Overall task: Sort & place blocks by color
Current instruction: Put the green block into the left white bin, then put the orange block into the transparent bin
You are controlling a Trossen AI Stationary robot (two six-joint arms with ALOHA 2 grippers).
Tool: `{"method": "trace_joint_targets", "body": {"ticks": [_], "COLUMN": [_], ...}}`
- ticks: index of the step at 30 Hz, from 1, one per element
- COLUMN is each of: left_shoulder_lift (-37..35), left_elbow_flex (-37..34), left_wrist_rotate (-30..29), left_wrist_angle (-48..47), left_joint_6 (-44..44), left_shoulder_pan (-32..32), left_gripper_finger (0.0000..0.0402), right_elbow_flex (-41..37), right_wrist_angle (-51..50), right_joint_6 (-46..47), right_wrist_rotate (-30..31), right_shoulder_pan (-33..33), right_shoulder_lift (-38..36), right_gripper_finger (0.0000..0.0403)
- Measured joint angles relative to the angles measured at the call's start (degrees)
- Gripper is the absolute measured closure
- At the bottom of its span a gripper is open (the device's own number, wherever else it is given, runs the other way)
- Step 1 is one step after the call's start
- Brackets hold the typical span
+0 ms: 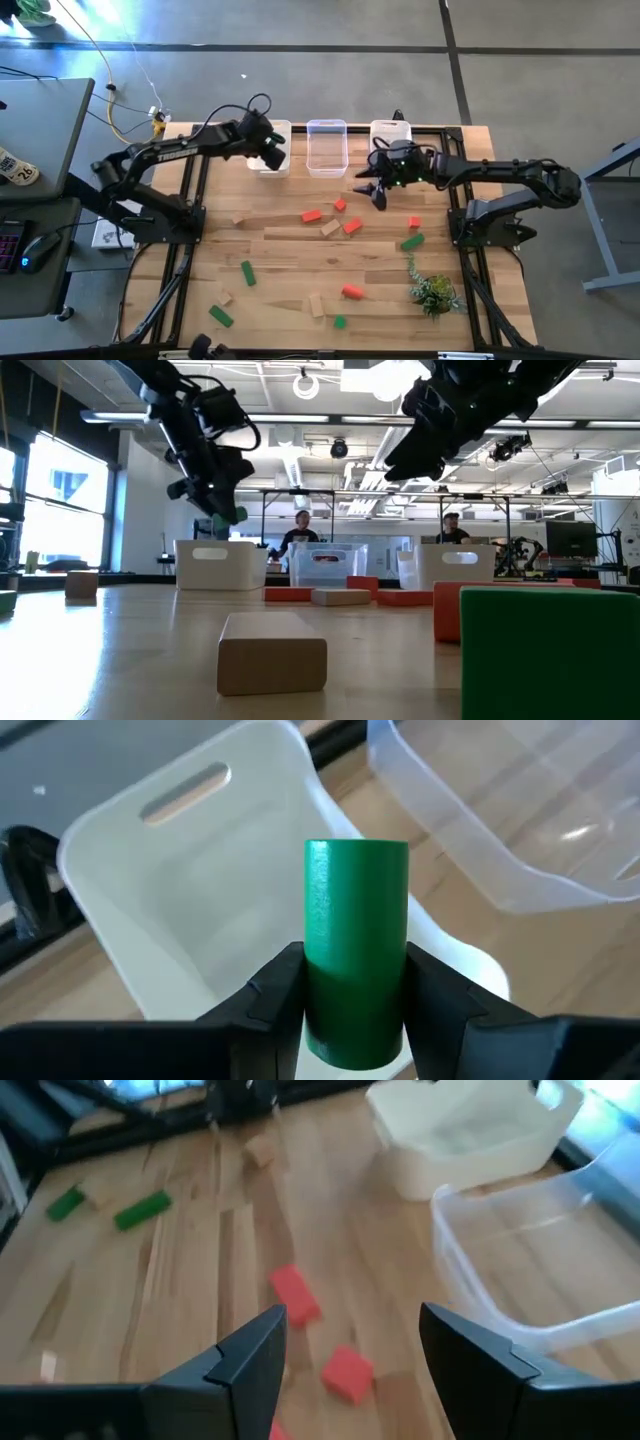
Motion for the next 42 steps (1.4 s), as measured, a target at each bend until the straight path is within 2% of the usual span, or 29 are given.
{"method": "trace_joint_targets", "body": {"ticks": [8, 15, 18, 24, 32, 42], "left_shoulder_lift": [5.71, 7.73, 8.07, 8.14, 8.12, 8.05], "left_elbow_flex": [0.79, 0.79, 0.79, 0.79, 1.48, 10.68], "left_wrist_rotate": [1.52, 4.88, 4.42, 4.76, 4.66, 5.16], "left_wrist_angle": [-0.61, -0.53, -0.55, -0.59, -1.04, -8.03], "left_joint_6": [-0.37, -3.39, -3.64, -3.28, 2.02, 6.31], "left_shoulder_pan": [0.26, 0.24, 0.24, 0.24, 0.70, 0.83], "left_gripper_finger": [0.0283, 0.0269, 0.0262, 0.0249, 0.0214, 0.0206], "right_elbow_flex": [0.00, 0.00, -0.02, -0.02, -0.04, 0.00], "right_wrist_angle": [-3.44, -3.12, -4.04, -3.96, -0.59, -1.08], "right_joint_6": [-7.26, -13.24, -15.49, -15.64, -15.19, -14.90], "right_wrist_rotate": [-0.10, 2.10, 2.23, 4.75, 6.59, 7.15], "right_shoulder_pan": [4.15, 7.82, 9.38, 12.13, 14.98, 15.38], "right_shoulder_lift": [0.23, 1.18, 2.22, 6.63, 14.26, 17.06], "right_gripper_finger": [0.0187, 0.0187, 0.0187, 0.0187, 0.0187, 0.0187]}}
